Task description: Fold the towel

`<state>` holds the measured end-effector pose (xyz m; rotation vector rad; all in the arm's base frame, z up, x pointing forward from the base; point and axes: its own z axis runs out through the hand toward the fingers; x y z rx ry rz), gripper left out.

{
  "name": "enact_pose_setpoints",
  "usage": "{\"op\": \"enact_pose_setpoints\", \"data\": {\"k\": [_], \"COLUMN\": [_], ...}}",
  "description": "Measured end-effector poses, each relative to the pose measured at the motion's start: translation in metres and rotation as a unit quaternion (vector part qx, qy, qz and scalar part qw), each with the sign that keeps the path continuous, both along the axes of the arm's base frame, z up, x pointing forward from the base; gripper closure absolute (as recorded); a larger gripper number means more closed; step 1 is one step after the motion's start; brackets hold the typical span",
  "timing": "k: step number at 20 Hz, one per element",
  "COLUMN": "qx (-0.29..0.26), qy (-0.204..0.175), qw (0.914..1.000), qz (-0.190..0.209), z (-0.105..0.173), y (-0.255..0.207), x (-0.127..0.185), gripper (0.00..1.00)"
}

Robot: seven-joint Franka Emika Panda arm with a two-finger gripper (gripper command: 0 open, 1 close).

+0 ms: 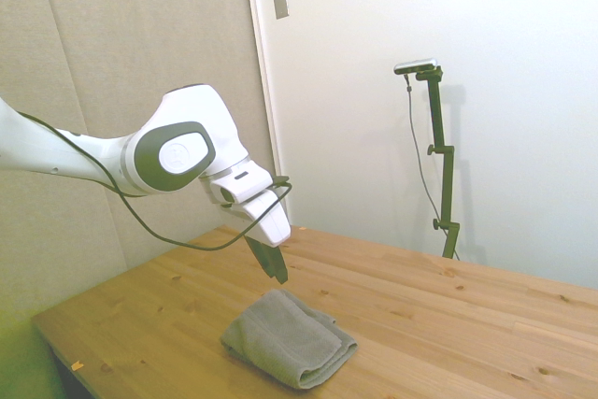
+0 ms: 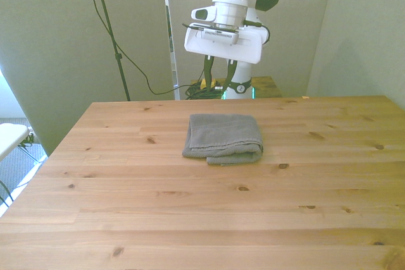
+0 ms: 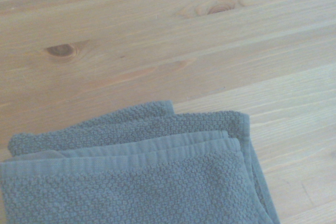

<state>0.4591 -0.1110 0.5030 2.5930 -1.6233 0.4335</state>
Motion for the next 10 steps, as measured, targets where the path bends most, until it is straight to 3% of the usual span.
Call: {"op": "enact_pose_setpoints", "data": {"k": [2,6,10], "qx": [0.015,0.052,0.080], "qy": [0.007,0.040,0.031], "qw": [0.9997,0.9938,0.9843], "qz": [0.016,0.090,0.154], "z": [0.000,-0.003,0.000], "y": [0.003,0.026,0.066], "x": [-0.007,-0.046,-0.100], "gripper": [0.00,0.00,0.00]}}
